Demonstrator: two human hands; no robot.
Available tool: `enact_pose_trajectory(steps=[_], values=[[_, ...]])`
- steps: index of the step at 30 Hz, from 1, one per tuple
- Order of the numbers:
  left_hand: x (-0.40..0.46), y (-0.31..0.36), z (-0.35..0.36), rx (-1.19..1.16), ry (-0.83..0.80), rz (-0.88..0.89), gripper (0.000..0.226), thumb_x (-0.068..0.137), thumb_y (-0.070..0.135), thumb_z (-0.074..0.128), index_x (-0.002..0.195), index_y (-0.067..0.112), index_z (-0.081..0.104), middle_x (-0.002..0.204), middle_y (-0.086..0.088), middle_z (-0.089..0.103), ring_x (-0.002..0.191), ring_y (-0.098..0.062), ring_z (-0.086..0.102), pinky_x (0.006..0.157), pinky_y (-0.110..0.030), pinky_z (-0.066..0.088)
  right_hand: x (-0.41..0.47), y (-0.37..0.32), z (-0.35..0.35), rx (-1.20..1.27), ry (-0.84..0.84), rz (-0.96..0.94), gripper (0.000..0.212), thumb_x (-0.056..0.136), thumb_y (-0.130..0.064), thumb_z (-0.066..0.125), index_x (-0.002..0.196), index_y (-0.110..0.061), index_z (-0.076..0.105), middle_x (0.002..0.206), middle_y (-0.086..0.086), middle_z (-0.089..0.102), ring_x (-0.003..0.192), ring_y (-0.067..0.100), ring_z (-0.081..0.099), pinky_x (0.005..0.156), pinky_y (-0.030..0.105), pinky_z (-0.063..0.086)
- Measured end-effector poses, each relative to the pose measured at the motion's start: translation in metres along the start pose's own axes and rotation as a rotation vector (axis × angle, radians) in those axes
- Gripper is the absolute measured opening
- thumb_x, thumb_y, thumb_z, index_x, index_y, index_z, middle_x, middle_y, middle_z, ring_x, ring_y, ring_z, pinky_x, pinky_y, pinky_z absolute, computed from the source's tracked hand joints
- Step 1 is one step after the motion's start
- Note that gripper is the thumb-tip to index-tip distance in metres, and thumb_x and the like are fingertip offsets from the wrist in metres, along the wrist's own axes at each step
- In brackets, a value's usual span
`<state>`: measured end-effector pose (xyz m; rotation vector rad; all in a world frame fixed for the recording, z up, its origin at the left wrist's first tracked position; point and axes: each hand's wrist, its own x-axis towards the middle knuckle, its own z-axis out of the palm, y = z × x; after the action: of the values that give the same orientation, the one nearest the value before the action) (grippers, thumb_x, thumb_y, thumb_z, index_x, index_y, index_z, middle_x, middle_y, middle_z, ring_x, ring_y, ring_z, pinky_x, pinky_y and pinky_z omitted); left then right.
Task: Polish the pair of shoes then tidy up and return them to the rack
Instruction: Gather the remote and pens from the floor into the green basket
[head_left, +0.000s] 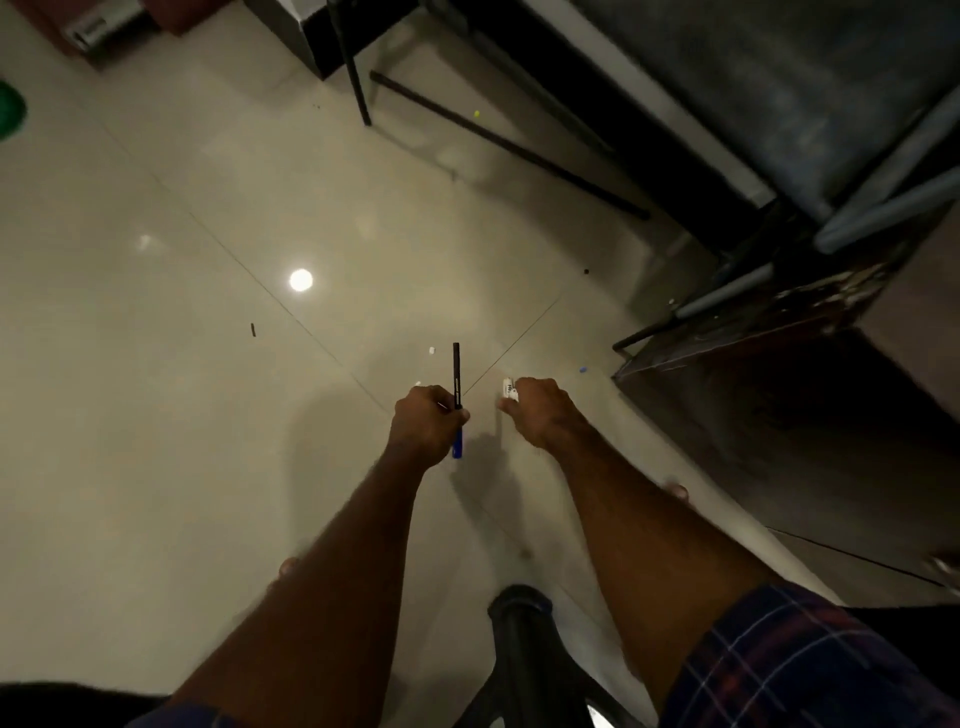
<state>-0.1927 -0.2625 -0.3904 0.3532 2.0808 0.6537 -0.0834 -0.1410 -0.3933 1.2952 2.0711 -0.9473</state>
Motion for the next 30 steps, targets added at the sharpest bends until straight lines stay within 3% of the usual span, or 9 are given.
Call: enact_pose_trajectory(steps=[3, 7, 9, 12, 15, 19, 23, 26, 30], values=[[-0.033, 0.049, -0.012, 0.054, -0.026, 0.129, 0.013, 0.086, 0.017, 0.074, 0.083, 0.005, 0.072, 0.089, -0.012, 0.073, 0.081, -0.029, 0.069, 0.081, -0.041, 0.058, -0.04, 0.008, -0.04, 0.15, 0.019, 0.043, 0.037, 0.098, -0.039, 0.057, 0.114, -0.007, 0.064, 0.106, 0.012, 0.072, 0.093, 0.025, 0.067, 0.08, 0.034, 0.052], [-0.098, 0.115, -0.022, -0.025, -0.119, 0.239, 0.009, 0.086, 0.014, 0.074, 0.082, 0.006, 0.074, 0.071, -0.005, 0.068, 0.065, -0.02, 0.062, 0.062, -0.028, 0.049, -0.108, 0.023, -0.092, 0.269, 0.075, 0.015, 0.038, 0.098, -0.04, 0.057, 0.093, -0.005, 0.071, 0.07, -0.003, 0.066, 0.065, 0.011, 0.06, 0.067, 0.028, 0.044], [-0.136, 0.143, -0.025, -0.03, -0.208, 0.308, 0.01, 0.085, 0.017, 0.076, 0.083, 0.007, 0.074, 0.074, -0.011, 0.071, 0.067, -0.019, 0.065, 0.055, -0.025, 0.048, -0.148, 0.029, -0.115, 0.304, 0.097, -0.01, 0.04, 0.096, -0.042, 0.057, 0.084, -0.007, 0.073, 0.061, -0.004, 0.064, 0.062, 0.013, 0.062, 0.064, 0.032, 0.049], [-0.192, 0.186, -0.023, -0.016, -0.321, 0.438, 0.014, 0.083, 0.018, 0.079, 0.084, 0.005, 0.073, 0.077, -0.015, 0.073, 0.07, -0.019, 0.069, 0.056, -0.027, 0.048, -0.208, 0.047, -0.148, 0.309, 0.177, -0.07, 0.034, 0.095, -0.037, 0.057, 0.081, -0.007, 0.068, 0.07, 0.003, 0.064, 0.067, 0.023, 0.062, 0.063, 0.037, 0.05], [-0.246, 0.236, -0.006, -0.023, -0.426, 0.576, 0.012, 0.085, 0.015, 0.077, 0.087, 0.003, 0.074, 0.08, -0.018, 0.074, 0.071, -0.019, 0.069, 0.058, -0.028, 0.049, -0.264, 0.077, -0.177, 0.301, 0.326, -0.113, 0.021, 0.093, -0.023, 0.059, 0.075, -0.013, 0.065, 0.072, 0.002, 0.064, 0.072, 0.024, 0.062, 0.061, 0.029, 0.049], [-0.308, 0.313, 0.041, 0.003, -0.518, 0.739, 0.015, 0.086, 0.012, 0.077, 0.086, -0.003, 0.074, 0.074, -0.025, 0.069, 0.063, -0.022, 0.061, 0.051, -0.026, 0.047, -0.341, 0.14, -0.224, 0.388, 0.527, -0.128, 0.023, 0.096, -0.019, 0.057, 0.102, -0.001, 0.069, 0.1, 0.023, 0.07, 0.095, 0.04, 0.066, 0.08, 0.044, 0.051], [-0.352, 0.379, 0.103, 0.053, -0.56, 0.786, 0.019, 0.085, 0.01, 0.077, 0.087, -0.007, 0.069, 0.07, -0.018, 0.067, 0.059, -0.019, 0.065, 0.053, -0.032, 0.056, -0.398, 0.218, -0.265, 0.479, 0.752, 0.07, 0.029, 0.099, -0.034, 0.054, 0.097, -0.008, 0.067, 0.103, 0.019, 0.07, 0.1, 0.036, 0.064, 0.076, 0.037, 0.046], [-0.377, 0.416, 0.156, 0.138, -0.546, 0.794, 0.016, 0.082, 0.007, 0.079, 0.087, 0.0, 0.066, 0.066, -0.013, 0.066, 0.047, -0.013, 0.064, 0.042, -0.023, 0.047, -0.428, 0.275, -0.292, 0.567, 0.902, 0.185, 0.03, 0.099, -0.038, 0.056, 0.079, -0.015, 0.06, 0.092, 0.018, 0.072, 0.095, 0.034, 0.066, 0.069, 0.033, 0.038], [-0.399, 0.445, 0.231, 0.288, -0.453, 0.738, 0.019, 0.08, 0.01, 0.079, 0.075, 0.008, 0.061, 0.068, -0.021, 0.071, 0.054, -0.027, 0.071, 0.043, -0.027, 0.053, -0.444, 0.342, -0.316, 0.613, 0.941, 0.283, 0.035, 0.098, -0.04, 0.057, 0.084, -0.008, 0.064, 0.094, 0.022, 0.071, 0.094, 0.035, 0.065, 0.068, 0.035, 0.039]])
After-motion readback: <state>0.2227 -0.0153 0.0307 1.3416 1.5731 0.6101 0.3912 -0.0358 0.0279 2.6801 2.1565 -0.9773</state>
